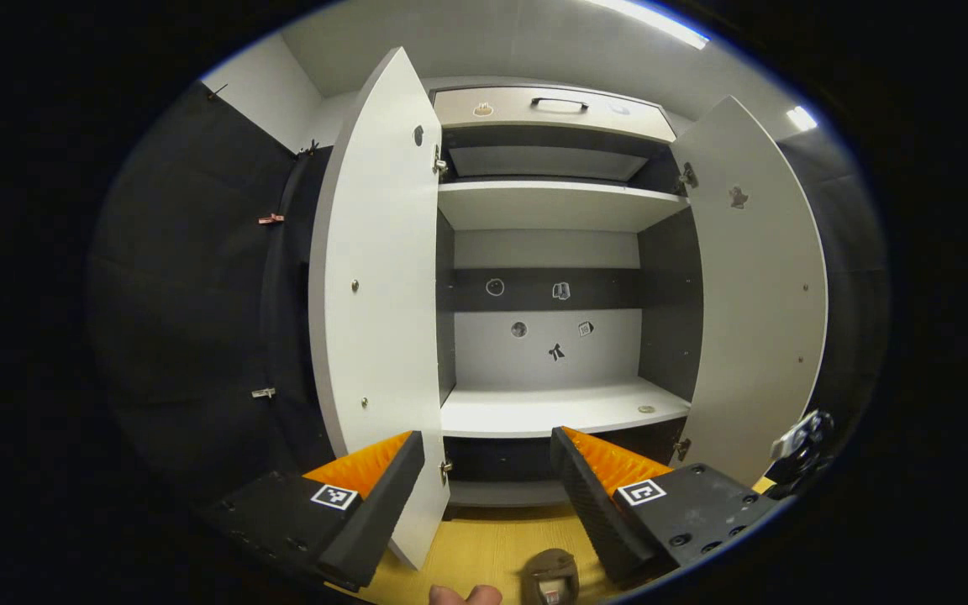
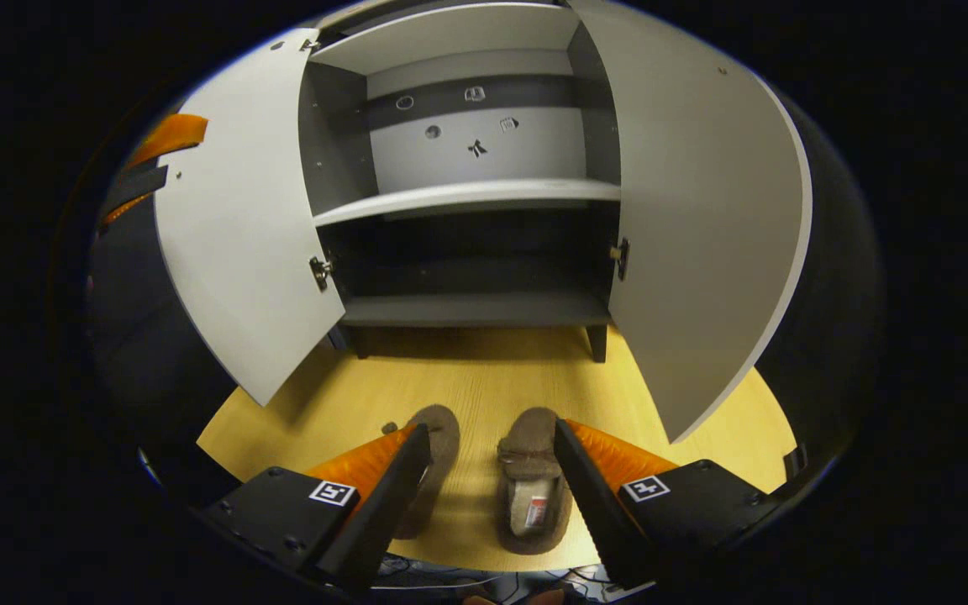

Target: Grab one shoe with the right hand and put it into the shoe cabinet, grab the other shoe with the left hand and put it into the shoe cabinet; then close the right door with the right hand and the left door with the left hand.

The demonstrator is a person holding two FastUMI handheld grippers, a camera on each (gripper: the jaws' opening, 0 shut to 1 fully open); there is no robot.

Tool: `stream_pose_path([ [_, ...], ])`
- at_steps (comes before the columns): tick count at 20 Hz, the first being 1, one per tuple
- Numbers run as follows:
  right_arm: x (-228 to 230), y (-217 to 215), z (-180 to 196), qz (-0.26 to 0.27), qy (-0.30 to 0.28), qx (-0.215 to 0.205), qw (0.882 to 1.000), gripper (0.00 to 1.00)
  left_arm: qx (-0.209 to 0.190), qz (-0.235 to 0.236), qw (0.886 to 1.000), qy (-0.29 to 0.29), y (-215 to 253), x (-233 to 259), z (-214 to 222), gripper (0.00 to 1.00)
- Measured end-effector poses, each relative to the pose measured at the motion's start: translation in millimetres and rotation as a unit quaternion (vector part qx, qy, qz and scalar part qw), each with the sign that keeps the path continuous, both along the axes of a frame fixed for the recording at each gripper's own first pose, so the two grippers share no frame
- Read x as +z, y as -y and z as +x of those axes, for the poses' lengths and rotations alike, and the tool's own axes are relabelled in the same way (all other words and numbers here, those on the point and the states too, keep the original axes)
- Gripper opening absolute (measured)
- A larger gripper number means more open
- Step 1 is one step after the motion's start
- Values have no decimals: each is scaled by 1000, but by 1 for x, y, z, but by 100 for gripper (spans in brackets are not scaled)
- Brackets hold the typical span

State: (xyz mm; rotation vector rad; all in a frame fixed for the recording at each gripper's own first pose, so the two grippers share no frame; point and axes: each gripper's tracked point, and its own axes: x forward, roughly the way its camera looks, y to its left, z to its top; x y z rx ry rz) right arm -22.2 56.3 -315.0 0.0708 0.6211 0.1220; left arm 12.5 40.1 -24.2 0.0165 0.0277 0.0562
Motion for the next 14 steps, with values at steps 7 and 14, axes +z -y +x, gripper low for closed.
stream_pose_path([
  [7, -94, -2, -8, 12, -98, -6, 995, 93, 0, 2, 1000, -13, -8, -13, 11, 96],
  [14, -142, 1, 26, 0, -96, -27, 995, 73, 2, 7, 1000, -24, -15, -21, 13, 96],
])
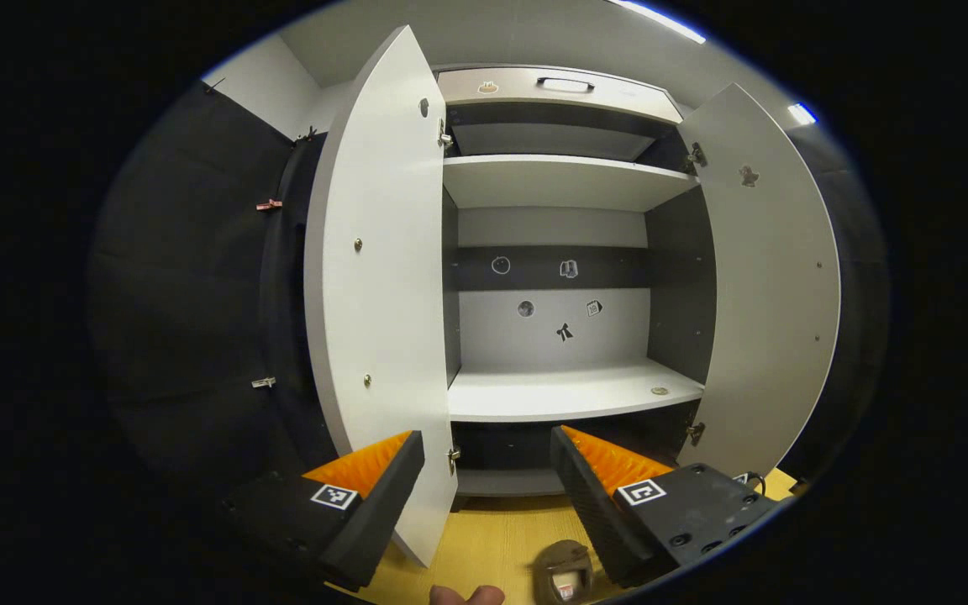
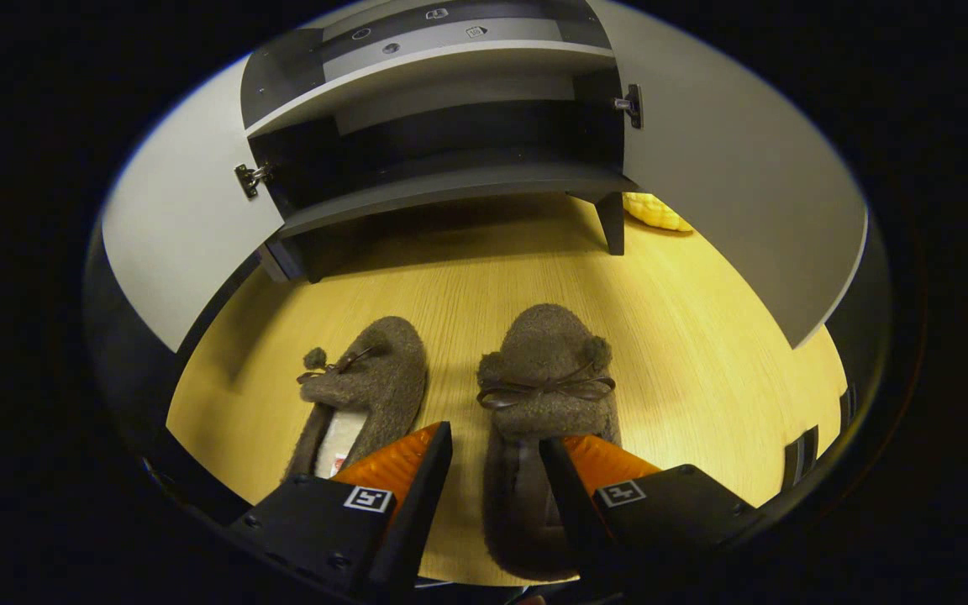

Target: Grab one shoe with the right hand and put it into the shoe cabinet, grab the other shoe with the left hand and put it into the shoe cabinet; then close the right door with the right hand and the left door with the left hand.

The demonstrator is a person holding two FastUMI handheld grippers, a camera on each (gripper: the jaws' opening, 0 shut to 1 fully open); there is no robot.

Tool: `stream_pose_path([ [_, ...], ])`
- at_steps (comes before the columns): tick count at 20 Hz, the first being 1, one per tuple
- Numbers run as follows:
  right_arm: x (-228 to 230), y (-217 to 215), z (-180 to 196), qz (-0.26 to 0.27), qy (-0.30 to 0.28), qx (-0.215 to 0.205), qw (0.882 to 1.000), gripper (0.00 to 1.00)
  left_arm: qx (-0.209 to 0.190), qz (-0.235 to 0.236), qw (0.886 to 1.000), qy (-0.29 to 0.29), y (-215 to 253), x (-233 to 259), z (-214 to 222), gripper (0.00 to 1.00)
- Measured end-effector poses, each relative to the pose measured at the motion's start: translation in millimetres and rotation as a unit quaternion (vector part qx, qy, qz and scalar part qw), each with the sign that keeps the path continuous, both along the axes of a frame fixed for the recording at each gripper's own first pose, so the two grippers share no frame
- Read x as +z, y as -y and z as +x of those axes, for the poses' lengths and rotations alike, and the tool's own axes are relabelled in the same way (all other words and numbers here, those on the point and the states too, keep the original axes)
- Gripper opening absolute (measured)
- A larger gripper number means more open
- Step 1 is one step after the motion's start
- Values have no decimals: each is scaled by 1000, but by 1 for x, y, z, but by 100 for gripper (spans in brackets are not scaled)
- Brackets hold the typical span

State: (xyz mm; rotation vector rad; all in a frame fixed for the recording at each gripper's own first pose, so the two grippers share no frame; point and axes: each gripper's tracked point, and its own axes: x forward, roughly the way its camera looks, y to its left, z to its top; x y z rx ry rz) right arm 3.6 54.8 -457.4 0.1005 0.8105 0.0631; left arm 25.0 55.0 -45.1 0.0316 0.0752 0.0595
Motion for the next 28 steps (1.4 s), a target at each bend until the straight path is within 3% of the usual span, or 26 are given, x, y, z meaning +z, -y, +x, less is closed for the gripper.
stream_pose_path([
  [2, -10, 2, 10, -6, 4, -8, 1000, 53, -1, 4, 1000, -1, 0, 0, -1, 96],
  [3, -14, 4, 14, -13, 3, -13, 1000, 59, -2, 3, 1000, -1, 0, -1, -2, 96],
  [4, -14, 6, 16, -18, 5, -18, 1000, 36, -2, 2, 1000, -1, 0, -1, -3, 96],
  [5, -16, 4, 17, -19, 3, -20, 1000, 27, -3, 2, 1000, -1, 0, -1, -4, 96],
  [7, -15, 5, 18, -26, 4, -19, 999, 21, -1, 2, 1000, -2, -1, -3, -5, 96],
  [8, -19, 7, 25, -27, 8, -24, 999, 12, -1, 1, 1000, -4, -1, -4, -6, 96],
  [10, -8, 9, 22, -20, 12, -35, 999, 11, 0, -2, 1000, -6, -2, -7, -6, 96],
  [14, 26, 7, 24, -7, 31, -16, 999, 11, 0, -10, 1000, -6, 0, -9, -7, 96],
  [28, 254, -13, 70, 32, 123, 15, 992, 12, -11, -20, 1000, -2, 12, -8, -11, 96],
])
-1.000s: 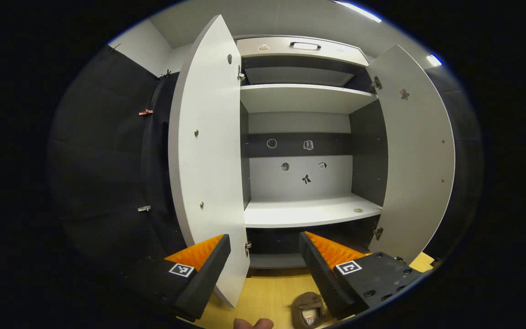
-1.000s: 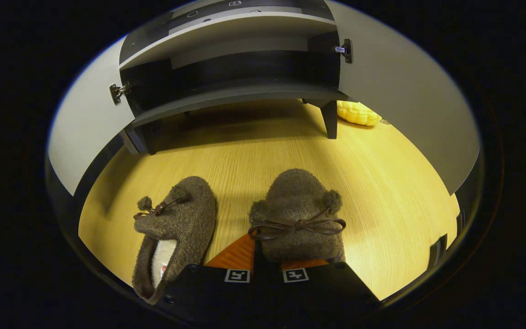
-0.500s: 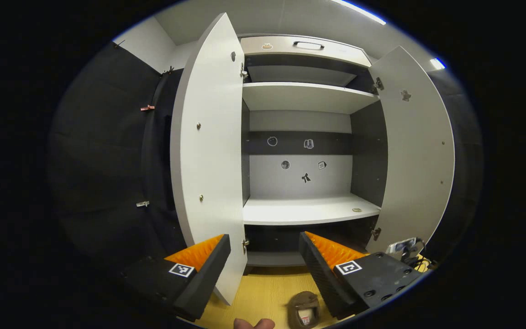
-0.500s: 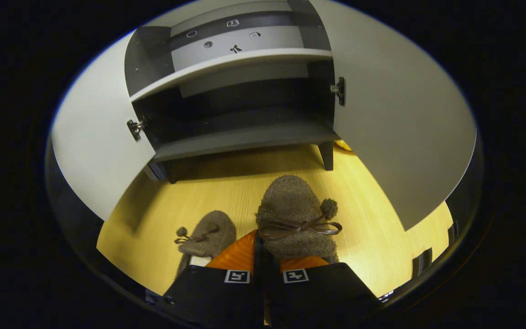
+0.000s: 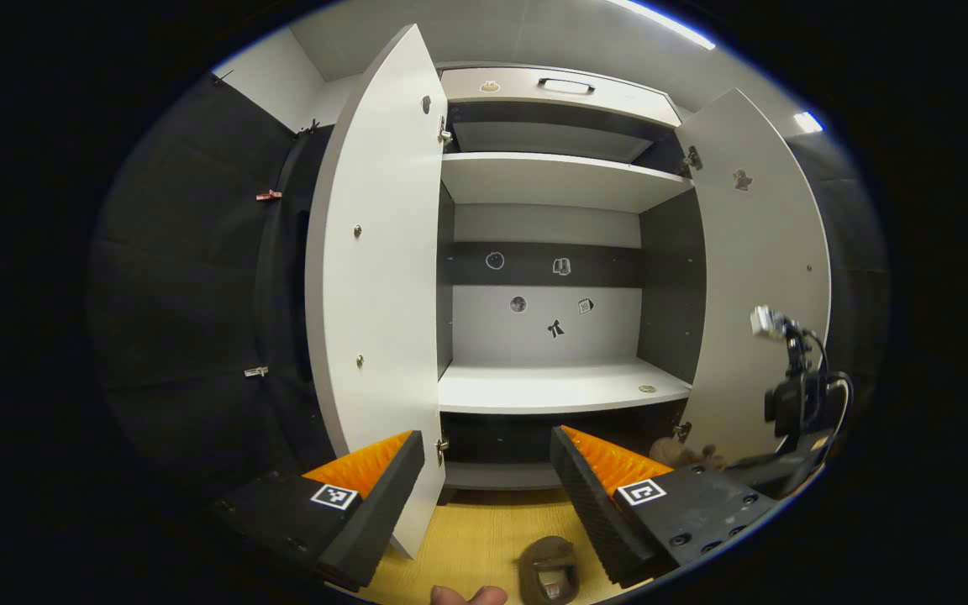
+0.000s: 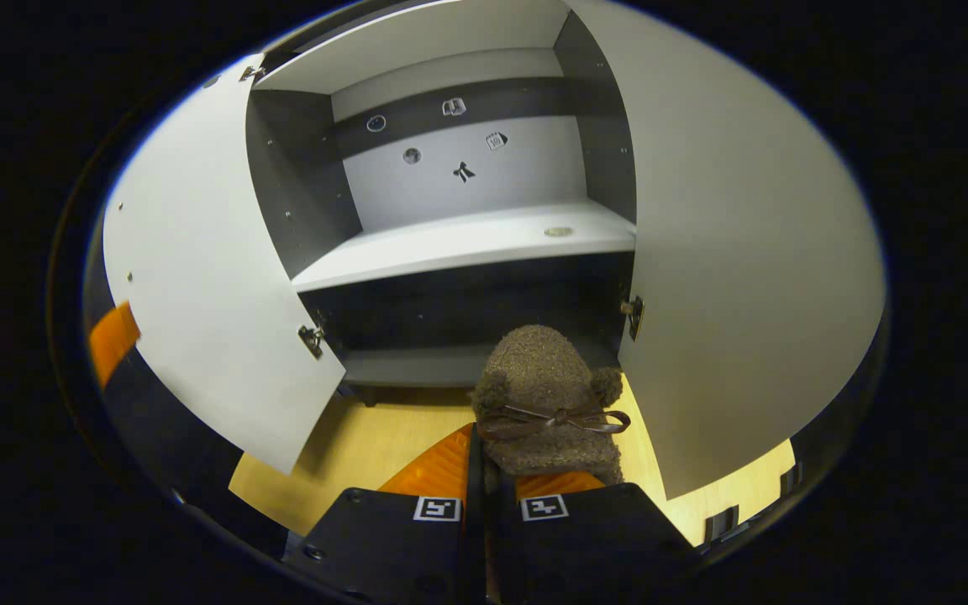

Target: Grab one shoe with the right hand and put it into the shoe cabinet, grab the other shoe with the left hand and put it into the shoe cabinet; then close the right door with the right hand and the left door with the left hand.

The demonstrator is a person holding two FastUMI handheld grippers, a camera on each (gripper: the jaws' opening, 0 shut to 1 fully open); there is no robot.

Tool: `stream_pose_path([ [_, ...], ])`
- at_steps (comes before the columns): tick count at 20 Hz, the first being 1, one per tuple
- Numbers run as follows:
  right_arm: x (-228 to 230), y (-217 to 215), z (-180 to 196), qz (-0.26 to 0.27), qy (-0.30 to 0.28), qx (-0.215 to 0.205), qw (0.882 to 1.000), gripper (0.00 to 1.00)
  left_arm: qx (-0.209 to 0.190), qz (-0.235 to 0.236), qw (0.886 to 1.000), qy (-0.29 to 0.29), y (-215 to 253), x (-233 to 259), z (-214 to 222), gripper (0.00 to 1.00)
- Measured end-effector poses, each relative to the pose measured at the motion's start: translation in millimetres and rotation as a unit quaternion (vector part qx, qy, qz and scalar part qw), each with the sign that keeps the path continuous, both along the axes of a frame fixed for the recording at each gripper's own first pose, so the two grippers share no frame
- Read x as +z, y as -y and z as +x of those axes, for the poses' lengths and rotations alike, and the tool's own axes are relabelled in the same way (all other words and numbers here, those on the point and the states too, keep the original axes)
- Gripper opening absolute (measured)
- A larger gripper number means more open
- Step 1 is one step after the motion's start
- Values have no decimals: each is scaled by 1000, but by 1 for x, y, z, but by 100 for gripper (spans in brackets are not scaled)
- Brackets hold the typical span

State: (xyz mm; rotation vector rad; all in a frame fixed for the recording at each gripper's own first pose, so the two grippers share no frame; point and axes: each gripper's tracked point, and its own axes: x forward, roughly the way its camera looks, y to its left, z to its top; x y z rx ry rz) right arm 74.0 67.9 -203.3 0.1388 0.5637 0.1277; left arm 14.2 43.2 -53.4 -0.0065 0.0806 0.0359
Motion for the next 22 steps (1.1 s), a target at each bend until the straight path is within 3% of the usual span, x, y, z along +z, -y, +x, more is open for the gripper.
stream_pose_path([
  [9, 118, -6, 109, 13, 76, -3, 997, 11, -9, -17, 1000, 2, 11, 2, -1, 96],
  [22, 121, -18, 282, 2, 105, -28, 994, 11, -18, -24, 1000, 8, 17, 3, 6, 96],
])
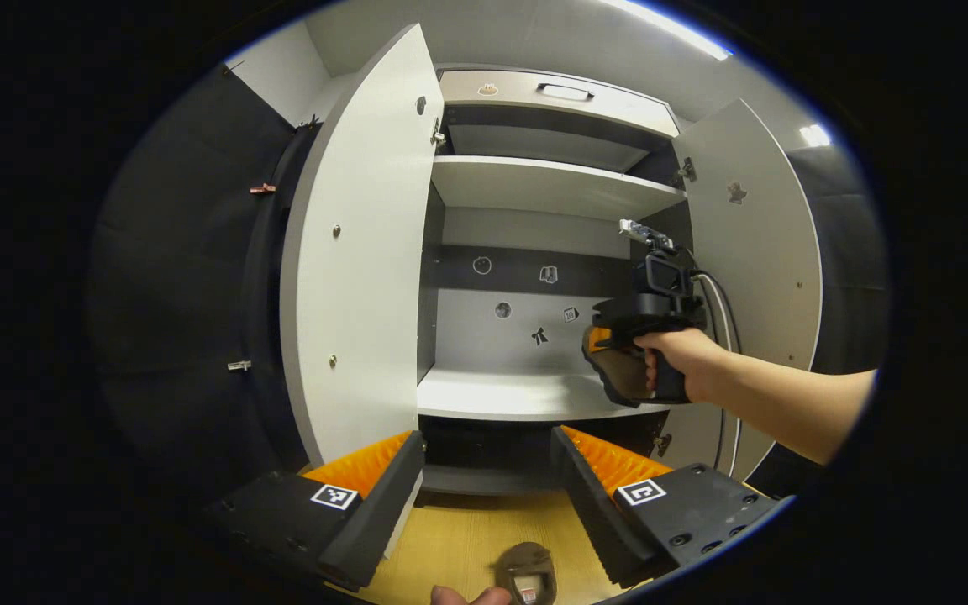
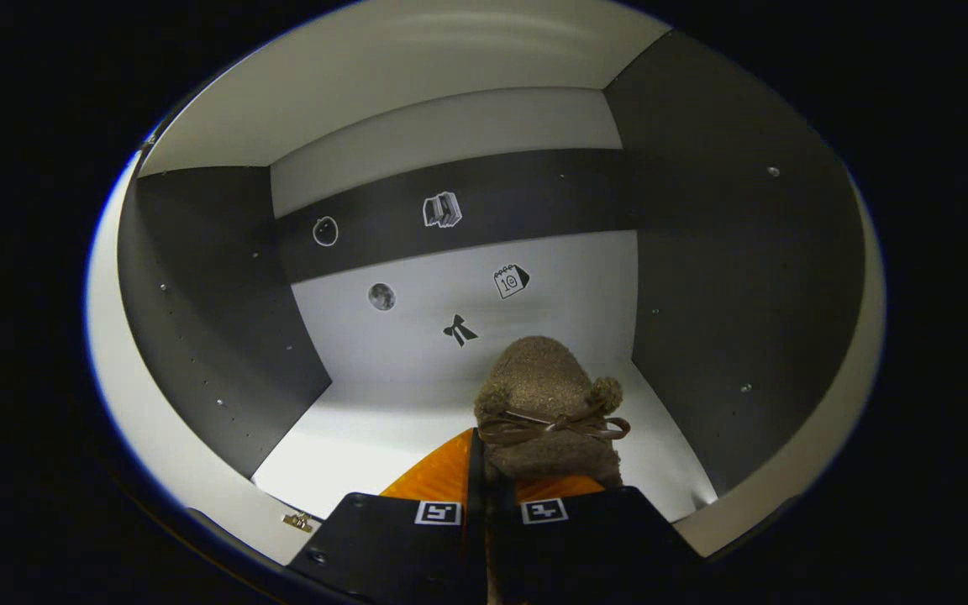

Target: Grab one shoe with the right hand and put it into the shoe cabinet, grab the other shoe with the left hand and put it into the shoe cabinet; then close the right door with the right hand and the left door with the left hand.

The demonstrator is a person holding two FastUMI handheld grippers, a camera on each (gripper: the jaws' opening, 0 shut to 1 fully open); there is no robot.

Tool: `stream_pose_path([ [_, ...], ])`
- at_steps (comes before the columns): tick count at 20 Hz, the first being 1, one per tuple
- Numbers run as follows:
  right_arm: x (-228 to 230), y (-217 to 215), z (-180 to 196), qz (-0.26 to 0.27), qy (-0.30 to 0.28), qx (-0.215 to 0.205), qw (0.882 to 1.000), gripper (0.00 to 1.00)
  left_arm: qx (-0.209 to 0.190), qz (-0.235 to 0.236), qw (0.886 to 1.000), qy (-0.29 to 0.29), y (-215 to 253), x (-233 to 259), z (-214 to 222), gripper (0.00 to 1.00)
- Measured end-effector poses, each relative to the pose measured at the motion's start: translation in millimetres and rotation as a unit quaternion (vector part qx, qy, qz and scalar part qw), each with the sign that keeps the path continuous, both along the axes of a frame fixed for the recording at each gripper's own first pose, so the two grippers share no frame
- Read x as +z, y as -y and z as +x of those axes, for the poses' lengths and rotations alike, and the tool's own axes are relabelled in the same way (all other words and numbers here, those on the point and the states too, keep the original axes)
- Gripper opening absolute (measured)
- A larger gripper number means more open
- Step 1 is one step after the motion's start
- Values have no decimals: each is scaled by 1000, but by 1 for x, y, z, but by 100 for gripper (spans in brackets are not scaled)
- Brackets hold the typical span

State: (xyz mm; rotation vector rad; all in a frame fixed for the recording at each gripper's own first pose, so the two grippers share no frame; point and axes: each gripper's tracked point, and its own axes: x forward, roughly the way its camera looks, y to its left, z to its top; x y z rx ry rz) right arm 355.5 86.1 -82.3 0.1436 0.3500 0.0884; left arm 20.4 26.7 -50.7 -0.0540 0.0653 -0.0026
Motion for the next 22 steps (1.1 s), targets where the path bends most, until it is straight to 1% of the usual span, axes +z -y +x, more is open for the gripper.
stream_pose_path([
  [4, -20, -3, 33, -12, -6, -6, 1000, 11, 2, -5, 1000, -5, -4, -4, -2, 96],
  [8, -40, -4, 50, -22, -20, -16, 999, 11, 11, -4, 1000, -16, -12, -13, -5, 96],
  [11, -54, -10, 57, -18, -38, -13, 999, 11, 15, -14, 999, -26, -14, -18, -6, 96],
  [12, -55, -11, 55, -19, -40, -11, 999, 14, 12, -16, 999, -31, -12, -21, -6, 96],
  [15, -58, -16, 51, -10, -51, -3, 999, 15, 9, -15, 999, -29, -10, -19, -8, 96],
  [16, -57, -16, 50, -5, -53, -4, 999, 22, 8, -15, 999, -27, -10, -19, -8, 96],
  [17, -53, -19, 47, 3, -53, -1, 999, 21, 6, -14, 1000, -26, -9, -17, -8, 96],
  [18, -49, -22, 42, 11, -53, 4, 999, 38, 6, -14, 1000, -24, -9, -17, -9, 96],
  [19, -45, -25, 37, 17, -54, 10, 998, 45, 5, -12, 1000, -25, -9, -16, -8, 96],
  [20, -42, -27, 30, 19, -53, 15, 998, 63, 4, -10, 1000, -26, -8, -18, -8, 96],
  [21, -38, -27, 25, 15, -48, 19, 999, 63, 3, -8, 1000, -27, -8, -18, -7, 96],
  [22, -36, -28, 19, 10, -46, 24, 999, 75, 0, -8, 1000, -29, -7, -21, -7, 96],
])
